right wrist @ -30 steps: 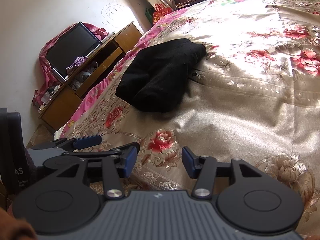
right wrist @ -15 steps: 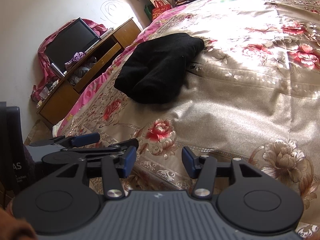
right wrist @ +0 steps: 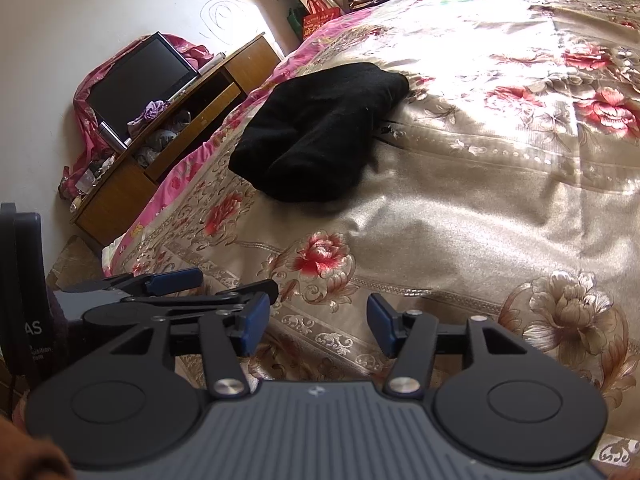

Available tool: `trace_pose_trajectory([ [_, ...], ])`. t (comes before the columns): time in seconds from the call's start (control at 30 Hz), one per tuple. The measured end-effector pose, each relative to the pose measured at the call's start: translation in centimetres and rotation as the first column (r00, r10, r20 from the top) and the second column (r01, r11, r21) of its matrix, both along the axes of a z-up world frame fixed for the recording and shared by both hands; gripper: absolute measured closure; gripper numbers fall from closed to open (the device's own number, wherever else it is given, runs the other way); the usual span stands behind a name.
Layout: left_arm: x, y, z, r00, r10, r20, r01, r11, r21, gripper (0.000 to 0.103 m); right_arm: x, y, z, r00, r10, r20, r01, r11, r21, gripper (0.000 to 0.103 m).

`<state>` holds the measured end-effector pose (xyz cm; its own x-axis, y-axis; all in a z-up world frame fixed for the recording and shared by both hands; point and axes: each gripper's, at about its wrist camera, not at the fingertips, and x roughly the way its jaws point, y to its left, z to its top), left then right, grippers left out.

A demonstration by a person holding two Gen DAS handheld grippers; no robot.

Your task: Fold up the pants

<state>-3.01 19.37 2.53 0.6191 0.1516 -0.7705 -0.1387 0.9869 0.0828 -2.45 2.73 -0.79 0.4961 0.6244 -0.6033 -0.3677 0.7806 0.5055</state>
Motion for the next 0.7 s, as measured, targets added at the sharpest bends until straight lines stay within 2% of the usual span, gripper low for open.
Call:
trace_pose_trajectory([
  [0.3,-0.6,-0.1,0.5,1.0,0.009,0.024,-0.009,1.0,0.003,0.002,-0.2,0.3,-0.1,0.999,-0.007,0.031,0.009,0.998,-0.066,0.047],
  [0.7,-0.9,-0.5,1.2,0.998,-0.04,0.043,0.04,0.999,0.012,0.0,-0.3,0.0,0.2,1.0,-0.02,0.018,0.021,0.999,-0.046,0.047],
])
